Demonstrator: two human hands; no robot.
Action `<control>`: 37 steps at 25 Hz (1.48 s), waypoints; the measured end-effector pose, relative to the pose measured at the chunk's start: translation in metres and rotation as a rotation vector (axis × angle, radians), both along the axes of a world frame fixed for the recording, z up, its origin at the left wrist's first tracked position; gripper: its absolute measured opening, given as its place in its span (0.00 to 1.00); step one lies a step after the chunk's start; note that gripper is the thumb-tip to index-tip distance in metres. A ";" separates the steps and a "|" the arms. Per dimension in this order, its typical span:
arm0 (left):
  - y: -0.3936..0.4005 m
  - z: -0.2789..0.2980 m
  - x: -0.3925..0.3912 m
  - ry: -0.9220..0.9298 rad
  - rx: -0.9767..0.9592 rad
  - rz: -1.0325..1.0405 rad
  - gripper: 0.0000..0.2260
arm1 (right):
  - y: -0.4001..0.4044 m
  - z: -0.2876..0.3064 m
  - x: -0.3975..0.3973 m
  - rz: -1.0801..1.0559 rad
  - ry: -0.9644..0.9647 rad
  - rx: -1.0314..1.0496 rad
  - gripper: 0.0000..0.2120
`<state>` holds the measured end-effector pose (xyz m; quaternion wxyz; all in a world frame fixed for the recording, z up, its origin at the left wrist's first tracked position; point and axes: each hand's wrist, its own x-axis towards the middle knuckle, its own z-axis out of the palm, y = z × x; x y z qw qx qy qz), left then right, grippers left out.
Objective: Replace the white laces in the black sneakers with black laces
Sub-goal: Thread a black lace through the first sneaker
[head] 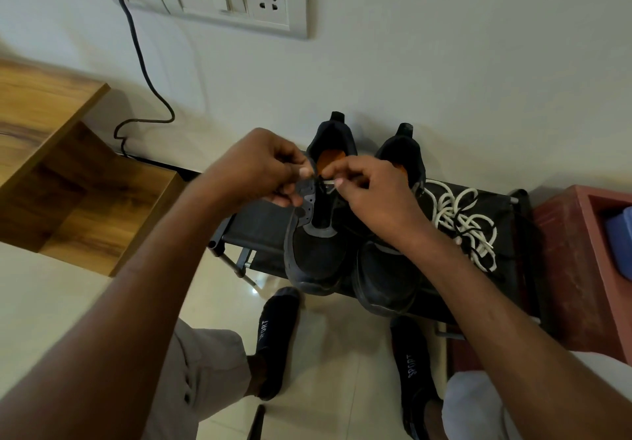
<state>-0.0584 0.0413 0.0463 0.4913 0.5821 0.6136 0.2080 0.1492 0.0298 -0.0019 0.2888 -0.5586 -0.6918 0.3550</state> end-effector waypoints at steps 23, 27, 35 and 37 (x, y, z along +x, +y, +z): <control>0.003 -0.030 0.005 0.577 0.048 -0.490 0.28 | -0.012 -0.011 -0.038 0.078 -0.442 0.121 0.05; 0.003 -0.029 0.001 0.565 0.012 -0.483 0.28 | -0.013 -0.009 -0.041 0.044 -0.617 0.173 0.08; 0.005 -0.027 0.007 0.570 0.015 -0.500 0.26 | -0.004 -0.021 -0.029 -0.004 -0.494 -0.027 0.05; 0.006 -0.029 0.005 0.563 0.009 -0.499 0.26 | -0.001 -0.020 -0.025 0.022 -0.439 -0.099 0.05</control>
